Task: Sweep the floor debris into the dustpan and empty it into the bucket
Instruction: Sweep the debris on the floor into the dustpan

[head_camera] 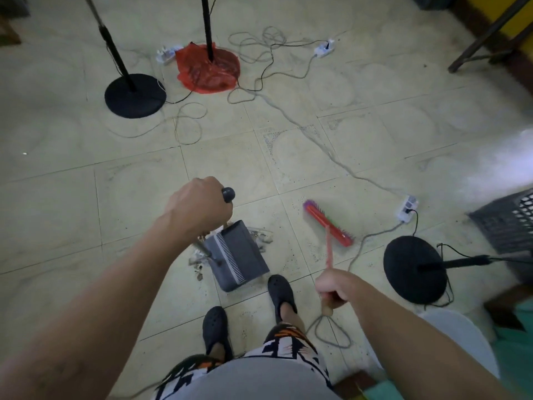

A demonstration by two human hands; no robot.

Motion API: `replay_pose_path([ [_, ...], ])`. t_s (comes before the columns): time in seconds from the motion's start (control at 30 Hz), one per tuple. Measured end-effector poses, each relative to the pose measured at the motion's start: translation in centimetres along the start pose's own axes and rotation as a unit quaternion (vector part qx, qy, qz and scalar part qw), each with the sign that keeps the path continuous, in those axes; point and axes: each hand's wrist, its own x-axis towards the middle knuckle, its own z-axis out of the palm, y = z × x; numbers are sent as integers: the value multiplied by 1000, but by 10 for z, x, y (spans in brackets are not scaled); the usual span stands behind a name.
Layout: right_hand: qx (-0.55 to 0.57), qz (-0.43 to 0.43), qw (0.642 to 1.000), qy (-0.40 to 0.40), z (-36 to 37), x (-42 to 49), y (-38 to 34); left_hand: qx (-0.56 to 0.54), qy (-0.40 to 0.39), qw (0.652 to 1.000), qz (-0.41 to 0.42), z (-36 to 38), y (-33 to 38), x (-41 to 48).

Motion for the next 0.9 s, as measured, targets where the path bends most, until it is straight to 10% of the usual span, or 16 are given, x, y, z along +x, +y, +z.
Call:
replay_pose_path([
  [0.27, 205, 4, 976, -77, 87, -57, -52, -30, 13, 999, 1, -9, -75, -34],
  [0.67, 618, -33, 758, -204, 38, -111, -135, -68, 33, 995, -68, -20, -125, -66],
  [0.9, 638, -72, 742, -194, 2, -123, -117, -76, 24, 990, -114, -10, -120, -87],
])
